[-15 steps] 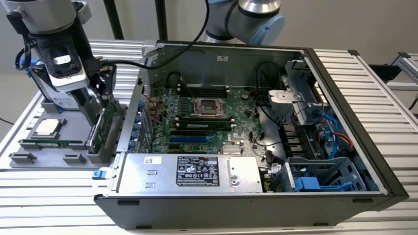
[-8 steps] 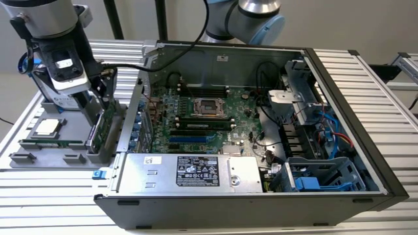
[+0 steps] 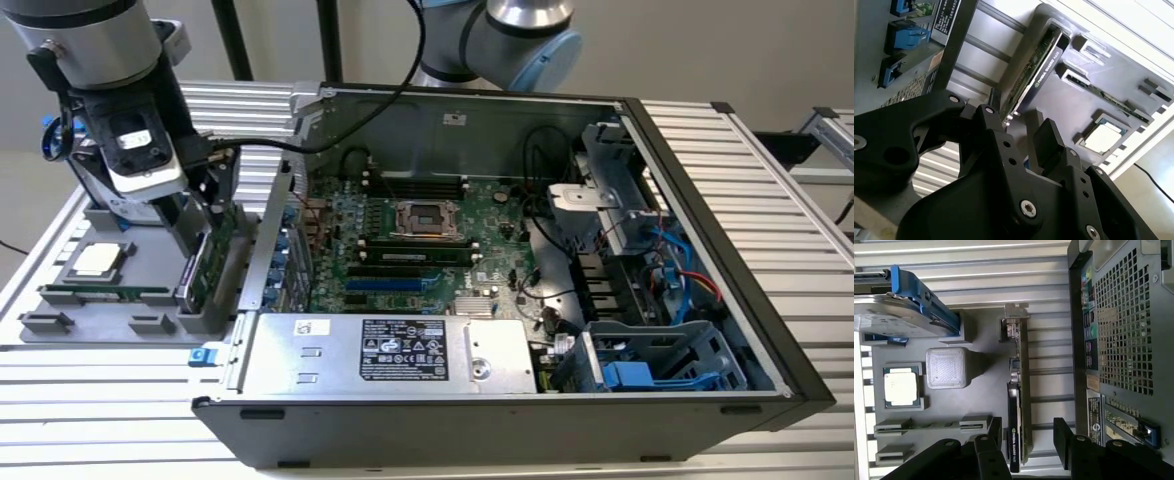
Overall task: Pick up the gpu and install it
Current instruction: 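Pick up the gpu and move the gpu toward the slot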
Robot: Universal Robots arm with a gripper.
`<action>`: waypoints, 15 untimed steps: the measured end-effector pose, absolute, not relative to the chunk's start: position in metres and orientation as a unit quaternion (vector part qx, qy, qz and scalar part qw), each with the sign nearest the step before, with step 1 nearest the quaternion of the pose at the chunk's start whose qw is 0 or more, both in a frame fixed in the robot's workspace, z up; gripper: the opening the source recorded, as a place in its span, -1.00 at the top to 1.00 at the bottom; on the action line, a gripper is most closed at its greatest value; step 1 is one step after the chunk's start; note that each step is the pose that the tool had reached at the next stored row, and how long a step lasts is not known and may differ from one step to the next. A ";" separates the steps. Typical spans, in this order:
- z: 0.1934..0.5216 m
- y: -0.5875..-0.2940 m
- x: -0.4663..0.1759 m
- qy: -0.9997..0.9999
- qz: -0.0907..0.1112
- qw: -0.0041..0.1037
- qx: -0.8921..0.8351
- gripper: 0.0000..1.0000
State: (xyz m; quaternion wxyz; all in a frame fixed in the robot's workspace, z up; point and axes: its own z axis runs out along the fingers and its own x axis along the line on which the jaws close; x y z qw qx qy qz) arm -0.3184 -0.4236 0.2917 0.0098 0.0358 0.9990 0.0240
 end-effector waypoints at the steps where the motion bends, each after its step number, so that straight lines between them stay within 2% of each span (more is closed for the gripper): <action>1: 0.291 -0.424 -0.319 0.999 0.024 0.010 0.036 -1.00; 15: 0.275 -0.424 -0.323 0.999 0.024 0.010 0.036 -1.00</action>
